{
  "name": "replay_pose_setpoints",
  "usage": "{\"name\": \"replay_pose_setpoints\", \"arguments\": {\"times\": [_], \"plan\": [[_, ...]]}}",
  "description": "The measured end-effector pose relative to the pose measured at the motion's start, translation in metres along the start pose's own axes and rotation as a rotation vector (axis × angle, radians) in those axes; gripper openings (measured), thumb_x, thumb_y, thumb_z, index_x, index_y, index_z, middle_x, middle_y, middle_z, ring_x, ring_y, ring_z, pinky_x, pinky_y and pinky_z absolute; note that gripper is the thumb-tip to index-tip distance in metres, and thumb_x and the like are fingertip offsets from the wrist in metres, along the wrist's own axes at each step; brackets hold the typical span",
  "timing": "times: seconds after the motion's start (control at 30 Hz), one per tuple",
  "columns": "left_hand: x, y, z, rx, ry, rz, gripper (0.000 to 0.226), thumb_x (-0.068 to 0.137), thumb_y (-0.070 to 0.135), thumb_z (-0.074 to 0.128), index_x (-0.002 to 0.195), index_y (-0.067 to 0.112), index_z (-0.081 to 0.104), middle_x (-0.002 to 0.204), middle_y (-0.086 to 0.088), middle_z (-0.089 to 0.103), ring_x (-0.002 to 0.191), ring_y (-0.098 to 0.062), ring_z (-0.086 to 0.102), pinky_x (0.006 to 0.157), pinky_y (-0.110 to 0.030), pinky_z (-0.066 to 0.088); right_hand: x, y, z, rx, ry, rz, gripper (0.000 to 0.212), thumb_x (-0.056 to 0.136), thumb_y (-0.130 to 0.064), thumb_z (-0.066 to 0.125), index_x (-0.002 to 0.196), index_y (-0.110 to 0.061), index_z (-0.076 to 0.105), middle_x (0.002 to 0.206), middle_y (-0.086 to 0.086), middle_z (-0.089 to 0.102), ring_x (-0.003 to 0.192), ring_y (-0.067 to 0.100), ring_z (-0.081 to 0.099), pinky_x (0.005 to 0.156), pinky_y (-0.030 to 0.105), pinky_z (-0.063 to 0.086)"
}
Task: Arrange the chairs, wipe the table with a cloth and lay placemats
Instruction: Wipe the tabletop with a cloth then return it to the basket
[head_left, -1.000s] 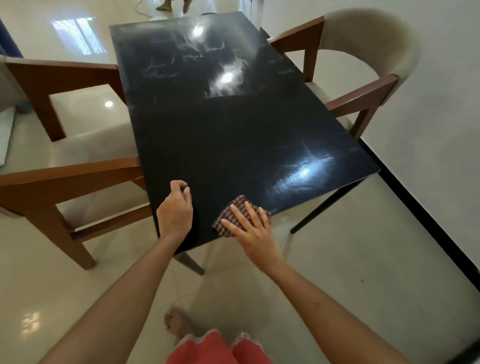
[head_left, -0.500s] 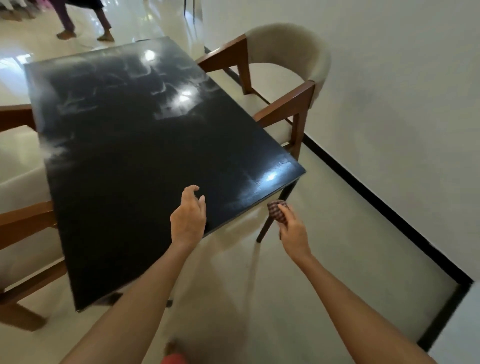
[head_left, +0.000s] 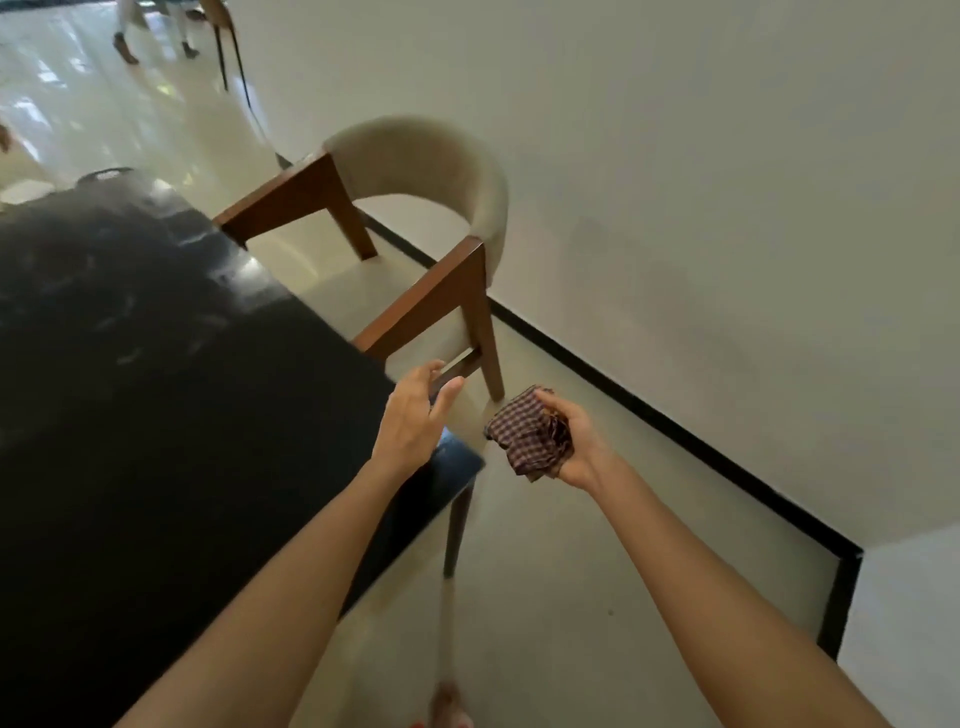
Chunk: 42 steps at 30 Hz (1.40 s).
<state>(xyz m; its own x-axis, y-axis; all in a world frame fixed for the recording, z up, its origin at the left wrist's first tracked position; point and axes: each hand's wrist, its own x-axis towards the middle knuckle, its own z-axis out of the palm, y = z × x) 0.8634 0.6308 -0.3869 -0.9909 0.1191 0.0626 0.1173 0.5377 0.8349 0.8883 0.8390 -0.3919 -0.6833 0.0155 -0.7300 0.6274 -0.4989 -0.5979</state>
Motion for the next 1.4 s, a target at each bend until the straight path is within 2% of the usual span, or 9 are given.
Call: {"name": "replay_pose_setpoints", "arguments": {"times": [0.1,0.3,0.4,0.53,0.83,1.0,1.13,1.23,1.4], "plan": [[0.058,0.019,0.016,0.094,0.007,-0.004,0.049,0.097,0.048,0.037,0.136,0.018,0.043,0.137,-0.005,0.048,0.127,-0.018,0.041,0.105,-0.036,0.032,0.022,-0.055,0.005,-0.076,0.027,-0.038,0.045,0.079,-0.027,0.068,0.120,-0.011,0.056,0.117,0.015,0.058,0.105,0.031,0.057,0.074,0.040,0.052],[0.156,0.022,0.040,0.405,0.098,-0.004,0.051,0.098,0.044,0.037,0.141,0.016,0.036,0.141,-0.008,0.044,0.132,-0.022,0.037,0.109,-0.039,0.030,0.070,-0.156,0.012,-0.111,0.036,-0.048,0.012,0.088,-0.021,0.053,0.092,-0.011,0.059,0.097,0.013,0.060,0.091,0.029,0.057,0.071,0.039,0.048],[0.209,0.026,0.053,0.503,0.097,-0.020,0.050,0.098,0.039,0.042,0.143,0.017,0.033,0.150,-0.011,0.033,0.141,-0.027,0.026,0.114,-0.045,0.026,0.105,-0.208,0.014,-0.158,0.031,-0.042,0.012,0.089,-0.022,0.053,0.091,-0.011,0.059,0.098,0.012,0.059,0.091,0.028,0.057,0.074,0.040,0.047],[0.282,0.035,0.070,0.584,0.127,-0.023,0.048,0.098,0.043,0.039,0.140,0.020,0.033,0.142,-0.012,0.038,0.134,-0.030,0.034,0.110,-0.047,0.032,0.155,-0.280,0.019,-0.222,0.012,-0.022,0.016,0.091,-0.024,0.052,0.095,-0.011,0.060,0.100,0.012,0.061,0.093,0.029,0.057,0.081,0.043,0.047],[0.406,0.061,0.083,0.554,0.245,-0.110,0.049,0.100,0.040,0.034,0.142,0.016,0.035,0.149,-0.012,0.032,0.141,-0.029,0.022,0.114,-0.044,0.020,0.258,-0.414,0.056,-0.423,-0.148,0.027,0.020,0.092,-0.028,0.050,0.098,-0.012,0.059,0.100,0.012,0.062,0.095,0.030,0.058,0.079,0.043,0.047],[0.480,0.045,0.076,0.698,0.301,-0.180,0.049,0.100,0.039,0.033,0.143,0.016,0.035,0.149,-0.013,0.032,0.141,-0.029,0.021,0.114,-0.044,0.021,0.314,-0.473,0.099,-0.434,-0.279,0.054,0.019,0.090,-0.028,0.054,0.095,-0.011,0.060,0.096,0.011,0.062,0.092,0.029,0.058,0.076,0.041,0.049],[0.547,0.025,0.060,0.850,0.322,-0.257,0.051,0.100,0.042,0.033,0.144,0.016,0.033,0.149,-0.016,0.031,0.140,-0.032,0.022,0.111,-0.045,0.023,0.366,-0.515,0.141,-0.468,-0.428,0.007,0.019,0.084,-0.011,0.064,0.102,-0.007,0.059,0.101,0.014,0.064,0.095,0.030,0.064,0.084,0.046,0.054],[0.590,0.010,0.045,0.907,0.311,-0.321,0.049,0.101,0.041,0.031,0.144,0.019,0.033,0.152,-0.017,0.026,0.142,-0.033,0.018,0.112,-0.046,0.020,0.400,-0.542,0.181,-0.540,-0.469,-0.023,0.021,0.083,0.004,0.059,0.102,-0.005,0.060,0.099,0.013,0.067,0.088,0.026,0.066,0.074,0.041,0.056],[0.631,-0.008,0.020,0.945,0.333,-0.400,0.046,0.101,0.039,0.032,0.143,0.022,0.032,0.151,-0.016,0.026,0.142,-0.033,0.017,0.111,-0.046,0.023,0.441,-0.576,0.257,-0.617,-0.548,-0.013,0.038,0.079,0.006,0.060,0.114,-0.006,0.058,0.107,0.013,0.065,0.096,0.028,0.063,0.068,0.040,0.054]]}}
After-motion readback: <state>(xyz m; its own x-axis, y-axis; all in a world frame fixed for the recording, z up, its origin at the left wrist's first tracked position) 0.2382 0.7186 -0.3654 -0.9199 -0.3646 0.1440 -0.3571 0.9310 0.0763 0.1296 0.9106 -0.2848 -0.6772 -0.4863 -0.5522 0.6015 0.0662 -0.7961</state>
